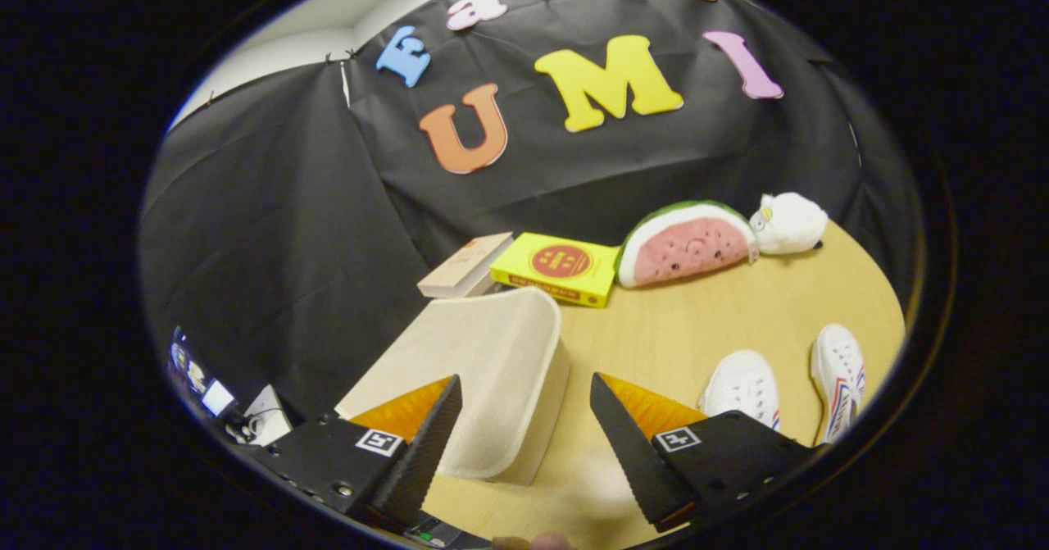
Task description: Open the storage box then place both shoes into the box .Put the left shoe in first, then the right shoe, with the right side of both shoes facing outward in a uniform manner.
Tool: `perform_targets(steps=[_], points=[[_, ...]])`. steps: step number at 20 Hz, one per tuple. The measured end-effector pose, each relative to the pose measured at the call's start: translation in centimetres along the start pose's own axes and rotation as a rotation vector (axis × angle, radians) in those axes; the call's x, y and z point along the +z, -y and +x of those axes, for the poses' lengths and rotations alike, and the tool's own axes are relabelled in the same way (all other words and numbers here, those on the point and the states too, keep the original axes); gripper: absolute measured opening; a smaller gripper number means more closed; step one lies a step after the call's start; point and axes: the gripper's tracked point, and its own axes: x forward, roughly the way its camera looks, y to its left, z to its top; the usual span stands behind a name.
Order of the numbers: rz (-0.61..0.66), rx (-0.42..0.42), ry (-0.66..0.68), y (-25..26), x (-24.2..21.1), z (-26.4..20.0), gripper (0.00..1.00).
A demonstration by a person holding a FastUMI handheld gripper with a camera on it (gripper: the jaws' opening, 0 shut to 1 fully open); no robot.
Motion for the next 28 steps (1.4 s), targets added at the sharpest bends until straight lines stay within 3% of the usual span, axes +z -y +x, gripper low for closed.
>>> perform_targets(steps=[4, 13, 17, 18, 19, 20, 21, 24, 26, 28], points=[[0.073, 0.051, -0.112, 0.0, -1.7, 3.5, 0.95], [0.291, 0.228, -0.258, -2.1, -2.4, 6.5, 0.96], [0.314, 0.269, -0.284, -2.6, -2.2, 5.9, 0.95], [0.314, 0.265, -0.29, -2.5, -2.2, 6.0, 0.85], [0.317, 0.26, -0.286, -2.5, -2.3, 5.7, 0.85], [0.318, 0.235, -0.277, -1.9, -1.3, 5.5, 0.77], [0.323, 0.219, -0.263, -1.5, -0.8, 5.4, 0.77], [0.338, 0.173, -0.237, -0.9, 0.4, 4.1, 0.28], [0.299, 0.179, -0.241, -1.2, 0.9, 3.5, 0.24], [0.274, 0.153, -0.232, -1.6, 1.7, 3.7, 0.02]])
